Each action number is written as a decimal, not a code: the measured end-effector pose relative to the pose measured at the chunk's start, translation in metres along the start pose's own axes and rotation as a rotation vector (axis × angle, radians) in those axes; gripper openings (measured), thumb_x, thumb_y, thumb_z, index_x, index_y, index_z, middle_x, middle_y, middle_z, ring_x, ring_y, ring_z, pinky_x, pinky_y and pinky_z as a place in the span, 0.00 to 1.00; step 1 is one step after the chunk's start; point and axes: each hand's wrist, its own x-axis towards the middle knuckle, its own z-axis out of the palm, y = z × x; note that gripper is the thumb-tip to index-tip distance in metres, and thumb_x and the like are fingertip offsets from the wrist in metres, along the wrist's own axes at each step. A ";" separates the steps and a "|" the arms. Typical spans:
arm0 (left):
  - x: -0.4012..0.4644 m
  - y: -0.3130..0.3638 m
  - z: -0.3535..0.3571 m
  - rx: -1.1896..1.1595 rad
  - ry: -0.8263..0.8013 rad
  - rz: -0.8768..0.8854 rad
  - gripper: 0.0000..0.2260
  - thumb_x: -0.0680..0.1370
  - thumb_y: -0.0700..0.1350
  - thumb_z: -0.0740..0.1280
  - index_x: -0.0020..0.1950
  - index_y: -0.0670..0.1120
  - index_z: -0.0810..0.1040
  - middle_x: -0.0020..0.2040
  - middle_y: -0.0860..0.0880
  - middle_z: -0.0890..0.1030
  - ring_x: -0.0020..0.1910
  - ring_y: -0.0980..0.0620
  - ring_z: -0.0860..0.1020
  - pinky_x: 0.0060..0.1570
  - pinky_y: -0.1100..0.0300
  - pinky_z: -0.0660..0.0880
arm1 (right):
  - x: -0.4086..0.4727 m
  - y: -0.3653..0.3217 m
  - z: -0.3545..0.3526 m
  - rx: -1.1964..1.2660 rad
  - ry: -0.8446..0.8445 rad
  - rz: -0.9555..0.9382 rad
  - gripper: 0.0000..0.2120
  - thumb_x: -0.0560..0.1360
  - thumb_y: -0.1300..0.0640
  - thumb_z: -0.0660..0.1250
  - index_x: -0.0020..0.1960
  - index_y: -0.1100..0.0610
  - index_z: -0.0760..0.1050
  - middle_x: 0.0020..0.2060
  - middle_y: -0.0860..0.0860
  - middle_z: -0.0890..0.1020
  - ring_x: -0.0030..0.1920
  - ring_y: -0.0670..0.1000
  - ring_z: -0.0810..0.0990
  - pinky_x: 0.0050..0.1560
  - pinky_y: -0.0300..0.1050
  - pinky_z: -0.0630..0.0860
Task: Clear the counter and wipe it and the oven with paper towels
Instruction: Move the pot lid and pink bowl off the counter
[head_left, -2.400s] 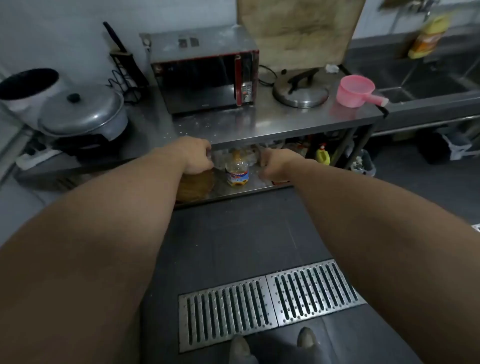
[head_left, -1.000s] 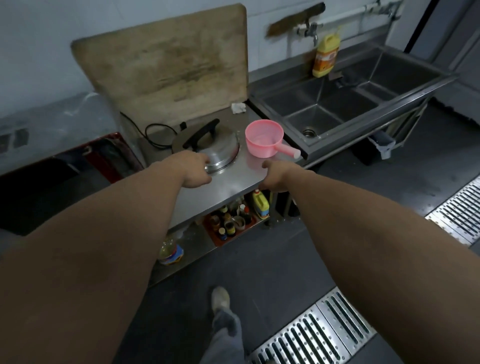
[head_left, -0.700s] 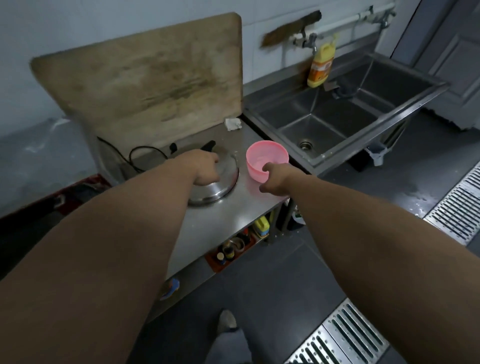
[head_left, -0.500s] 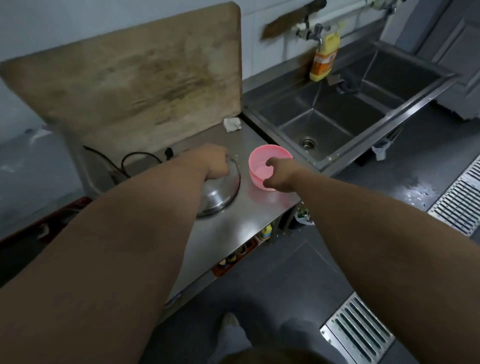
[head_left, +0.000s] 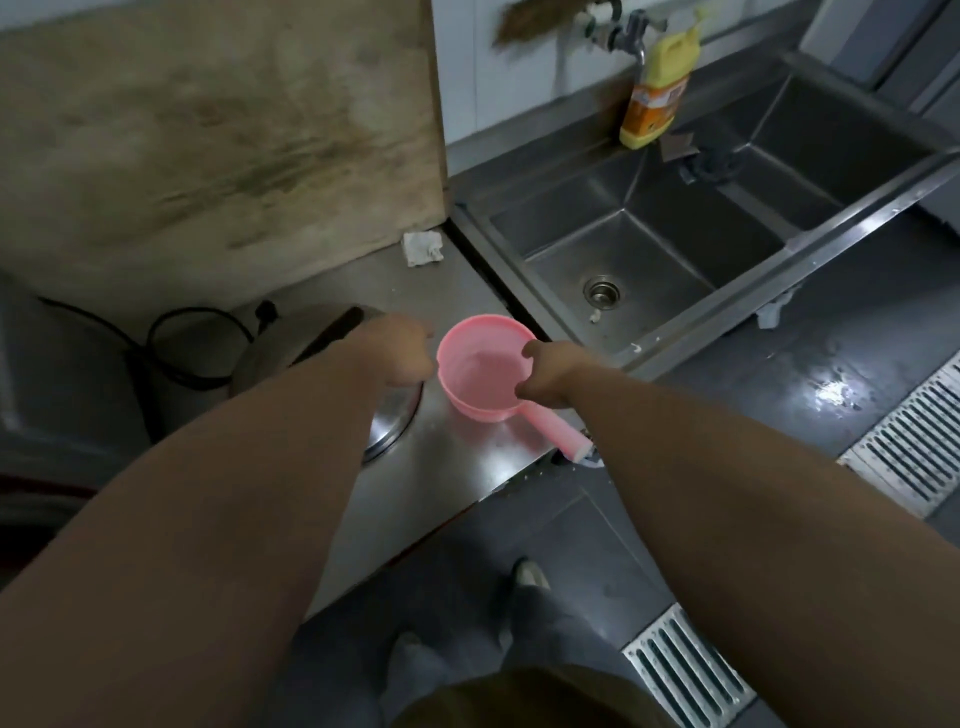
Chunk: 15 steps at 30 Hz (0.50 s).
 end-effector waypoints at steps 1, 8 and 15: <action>0.004 0.004 0.005 0.005 -0.017 0.000 0.23 0.78 0.51 0.64 0.72 0.47 0.71 0.71 0.43 0.74 0.68 0.42 0.73 0.63 0.55 0.71 | 0.004 0.007 0.004 -0.019 -0.013 -0.001 0.33 0.70 0.44 0.67 0.73 0.49 0.64 0.60 0.55 0.78 0.56 0.58 0.78 0.58 0.53 0.77; 0.027 0.006 0.030 0.153 -0.115 -0.010 0.17 0.81 0.49 0.57 0.67 0.45 0.74 0.67 0.43 0.75 0.65 0.42 0.75 0.63 0.50 0.72 | 0.014 0.037 0.042 -0.043 -0.020 0.002 0.33 0.72 0.45 0.66 0.75 0.48 0.59 0.52 0.53 0.79 0.51 0.56 0.78 0.49 0.49 0.76; 0.050 -0.012 0.077 0.113 -0.183 -0.057 0.21 0.69 0.53 0.58 0.57 0.46 0.77 0.56 0.42 0.82 0.54 0.39 0.80 0.53 0.49 0.78 | 0.011 0.037 0.058 0.107 0.088 0.047 0.41 0.69 0.50 0.65 0.77 0.43 0.47 0.55 0.55 0.78 0.51 0.59 0.79 0.47 0.52 0.78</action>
